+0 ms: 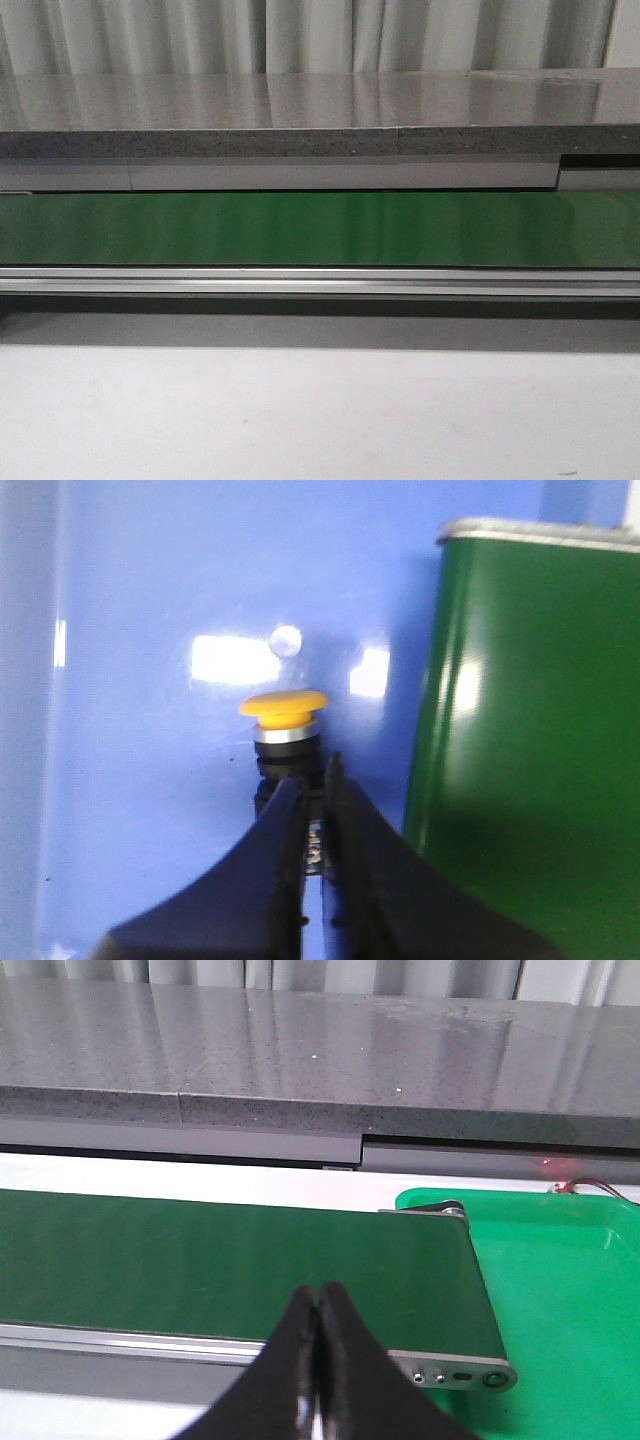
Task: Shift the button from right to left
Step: 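Lift the button with the left gripper and carry it over the blue tray, then set the button down in the blue tray and open the left gripper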
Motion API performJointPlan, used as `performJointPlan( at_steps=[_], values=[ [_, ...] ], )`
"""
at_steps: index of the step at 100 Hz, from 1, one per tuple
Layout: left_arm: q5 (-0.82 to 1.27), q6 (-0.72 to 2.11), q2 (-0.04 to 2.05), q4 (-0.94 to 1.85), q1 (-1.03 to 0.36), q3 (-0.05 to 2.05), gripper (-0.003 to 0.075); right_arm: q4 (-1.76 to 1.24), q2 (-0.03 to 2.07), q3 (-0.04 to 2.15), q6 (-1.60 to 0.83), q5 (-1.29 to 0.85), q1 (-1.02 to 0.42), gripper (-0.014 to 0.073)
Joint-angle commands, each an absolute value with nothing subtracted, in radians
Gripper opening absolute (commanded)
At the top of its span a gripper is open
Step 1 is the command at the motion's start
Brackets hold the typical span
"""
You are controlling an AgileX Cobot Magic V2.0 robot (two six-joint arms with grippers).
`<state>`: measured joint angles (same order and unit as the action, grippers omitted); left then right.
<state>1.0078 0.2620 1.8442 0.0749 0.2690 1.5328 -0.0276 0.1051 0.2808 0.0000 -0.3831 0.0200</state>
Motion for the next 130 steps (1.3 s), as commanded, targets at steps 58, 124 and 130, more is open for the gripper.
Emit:
performJointPlan(
  at_steps=[58, 124, 130],
  values=[
    [0.880, 0.258, 1.423, 0.195, 0.034, 1.456, -0.0020, -0.019, 0.116, 0.305, -0.009, -0.307, 0.020, -0.0066],
    [0.626, 0.258, 0.973, 0.284, 0.022, 1.013, -0.0020, -0.019, 0.116, 0.305, -0.009, -0.307, 0.020, -0.0066],
    [0.606, 0.258, 0.931, 0.287, 0.022, 0.980, -0.0020, -0.019, 0.116, 0.305, -0.009, -0.307, 0.020, -0.0066]
  ],
)
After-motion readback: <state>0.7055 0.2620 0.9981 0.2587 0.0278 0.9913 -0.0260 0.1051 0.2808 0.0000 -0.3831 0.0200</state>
